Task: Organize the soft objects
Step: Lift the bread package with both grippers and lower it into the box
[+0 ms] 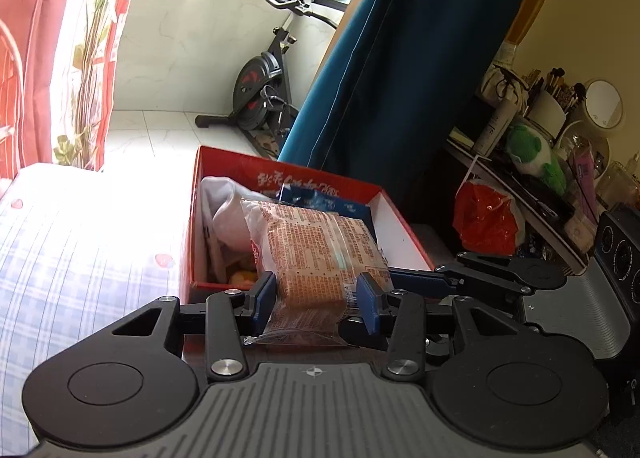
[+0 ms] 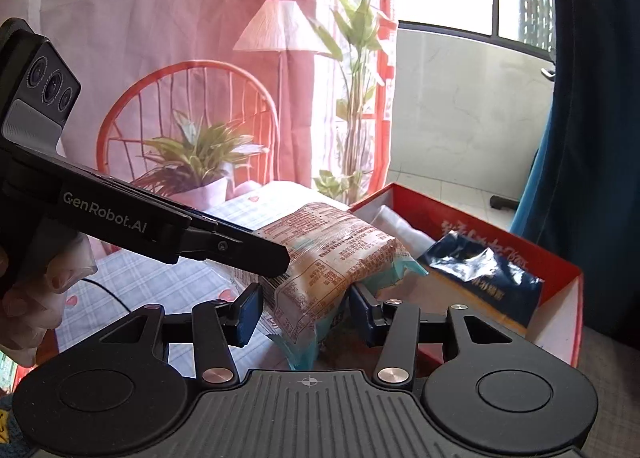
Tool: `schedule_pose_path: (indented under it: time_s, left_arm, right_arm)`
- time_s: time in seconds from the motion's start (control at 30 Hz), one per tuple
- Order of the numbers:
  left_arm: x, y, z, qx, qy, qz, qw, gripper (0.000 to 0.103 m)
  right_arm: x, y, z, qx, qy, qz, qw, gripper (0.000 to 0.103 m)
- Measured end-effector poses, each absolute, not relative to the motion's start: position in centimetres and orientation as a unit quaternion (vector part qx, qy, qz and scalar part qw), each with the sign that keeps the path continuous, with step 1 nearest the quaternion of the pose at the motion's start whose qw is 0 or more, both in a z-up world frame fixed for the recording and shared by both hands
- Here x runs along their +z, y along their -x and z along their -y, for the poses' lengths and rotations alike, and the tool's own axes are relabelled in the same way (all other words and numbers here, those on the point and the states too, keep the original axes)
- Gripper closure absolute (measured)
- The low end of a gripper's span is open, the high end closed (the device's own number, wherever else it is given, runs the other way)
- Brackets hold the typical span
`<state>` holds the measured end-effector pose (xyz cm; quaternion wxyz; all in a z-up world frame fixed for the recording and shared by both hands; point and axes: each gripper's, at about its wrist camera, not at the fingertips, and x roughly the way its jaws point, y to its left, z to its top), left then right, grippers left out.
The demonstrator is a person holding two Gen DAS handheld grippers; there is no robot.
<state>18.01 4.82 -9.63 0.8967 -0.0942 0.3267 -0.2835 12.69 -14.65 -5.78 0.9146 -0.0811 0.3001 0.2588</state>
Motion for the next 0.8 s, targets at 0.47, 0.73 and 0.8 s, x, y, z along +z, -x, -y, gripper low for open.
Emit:
schedule_pose_path:
  time_s: [0.47, 0.73, 0.8]
  left_arm:
    - [-12.1, -24.9, -1.5, -0.243, 0.067, -0.361, 0.898, 0.057]
    - [-13.3, -26.1, -1.7, -0.227, 0.045, -0.377, 0.897, 0.057]
    - [-13.2, -25.9, -1.6, -0.217, 0.025, -0.372, 0.902, 0.058]
  right_arm:
    - [-9.9, -20.5, 17.2, 0.243, 0.070, -0.305, 0.918, 0.059]
    - [-12.4, -22.2, 17.3, 0.245, 0.051, -0.324, 0.912, 0.059]
    - [-12.5, -22.5, 17.4, 0.243, 0.044, -0.327, 0.912, 0.058]
